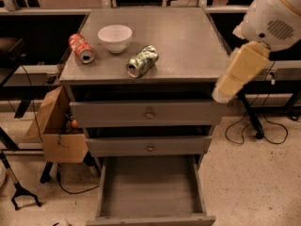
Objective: Place coke can into bottom drawer
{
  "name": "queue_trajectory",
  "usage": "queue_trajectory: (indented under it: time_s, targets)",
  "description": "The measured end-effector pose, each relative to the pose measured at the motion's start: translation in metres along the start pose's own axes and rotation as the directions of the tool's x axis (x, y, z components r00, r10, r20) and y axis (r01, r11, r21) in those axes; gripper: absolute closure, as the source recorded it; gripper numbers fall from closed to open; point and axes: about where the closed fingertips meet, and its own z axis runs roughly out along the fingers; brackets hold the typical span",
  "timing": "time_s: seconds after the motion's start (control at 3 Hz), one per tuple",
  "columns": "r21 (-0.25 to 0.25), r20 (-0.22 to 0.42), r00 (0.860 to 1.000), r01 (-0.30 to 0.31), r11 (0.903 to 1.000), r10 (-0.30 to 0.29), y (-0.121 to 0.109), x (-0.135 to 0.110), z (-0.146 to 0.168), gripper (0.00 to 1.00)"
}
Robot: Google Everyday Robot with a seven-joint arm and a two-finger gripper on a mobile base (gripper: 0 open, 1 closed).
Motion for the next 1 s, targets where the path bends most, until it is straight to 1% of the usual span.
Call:
queue_trajectory:
  time_s: [0.33, 0.67, 1.0]
  targets:
    - [-0.056, 0.132, 0.983, -0.119, 0.9913, 0.126, 0.005, -0.065, 0.018, 0.00]
    - [-0.110, 0.251, 0.935, -0.228, 0.9673, 0.249, 0.014, -0.133, 0.032, 0.00]
    - [-0.116, 0.268, 0.908, -0.302, 0.9464, 0.322, 0.011, -0.139, 0.028, 0.00]
